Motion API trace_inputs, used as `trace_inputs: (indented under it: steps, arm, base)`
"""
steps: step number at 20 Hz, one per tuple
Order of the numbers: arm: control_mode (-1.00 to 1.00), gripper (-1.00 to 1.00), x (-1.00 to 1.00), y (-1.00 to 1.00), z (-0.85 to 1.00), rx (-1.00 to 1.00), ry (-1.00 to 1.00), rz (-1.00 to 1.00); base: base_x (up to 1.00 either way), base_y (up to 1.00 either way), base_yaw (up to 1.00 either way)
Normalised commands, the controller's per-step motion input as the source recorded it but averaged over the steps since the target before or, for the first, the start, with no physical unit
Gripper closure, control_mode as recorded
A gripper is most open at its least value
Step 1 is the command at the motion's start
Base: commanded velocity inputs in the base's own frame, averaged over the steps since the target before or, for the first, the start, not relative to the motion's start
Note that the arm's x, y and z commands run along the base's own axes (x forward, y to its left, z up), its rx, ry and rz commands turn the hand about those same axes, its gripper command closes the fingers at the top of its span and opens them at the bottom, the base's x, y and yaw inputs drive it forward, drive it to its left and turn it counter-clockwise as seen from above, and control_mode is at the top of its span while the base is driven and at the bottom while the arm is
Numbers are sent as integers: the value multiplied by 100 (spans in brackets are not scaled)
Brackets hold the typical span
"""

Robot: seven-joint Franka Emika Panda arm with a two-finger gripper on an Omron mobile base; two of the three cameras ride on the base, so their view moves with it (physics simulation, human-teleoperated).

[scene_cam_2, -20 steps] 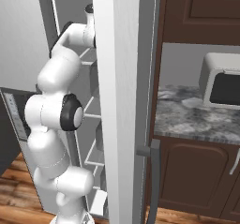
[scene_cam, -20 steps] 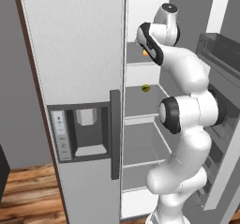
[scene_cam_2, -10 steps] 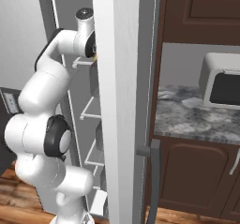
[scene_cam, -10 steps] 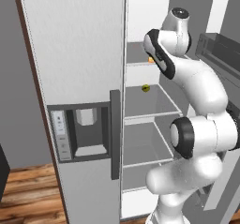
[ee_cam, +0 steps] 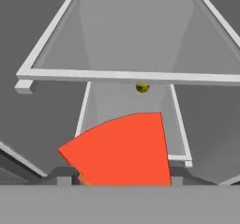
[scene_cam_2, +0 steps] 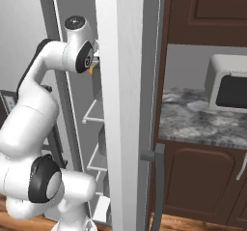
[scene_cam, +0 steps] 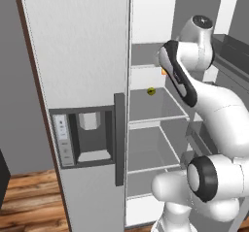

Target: Pick the cheese from the fridge and the cheese grater from the cabinet and place them next to the salad bowl.

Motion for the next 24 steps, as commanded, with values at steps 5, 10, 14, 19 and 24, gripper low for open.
trace_inputs:
  steps: [5, 10, 14, 19, 24]
  arm:
    - [-100, 100, -85, 0, 1, 0, 0, 0]
    - [-100, 100, -81, 0, 11, 0, 1, 0]
    - [-100, 100, -72, 0, 16, 0, 1, 0]
    - [-100, 100, -67, 4, 28, 0, 2, 0]
    - [-100, 100, -55, 16, 31, -1, 6, -1]
  base:
    - [0, 0, 0]
    - [0, 0, 0]
    - [0, 0, 0]
    - [0, 0, 0]
    - [0, 0, 0]
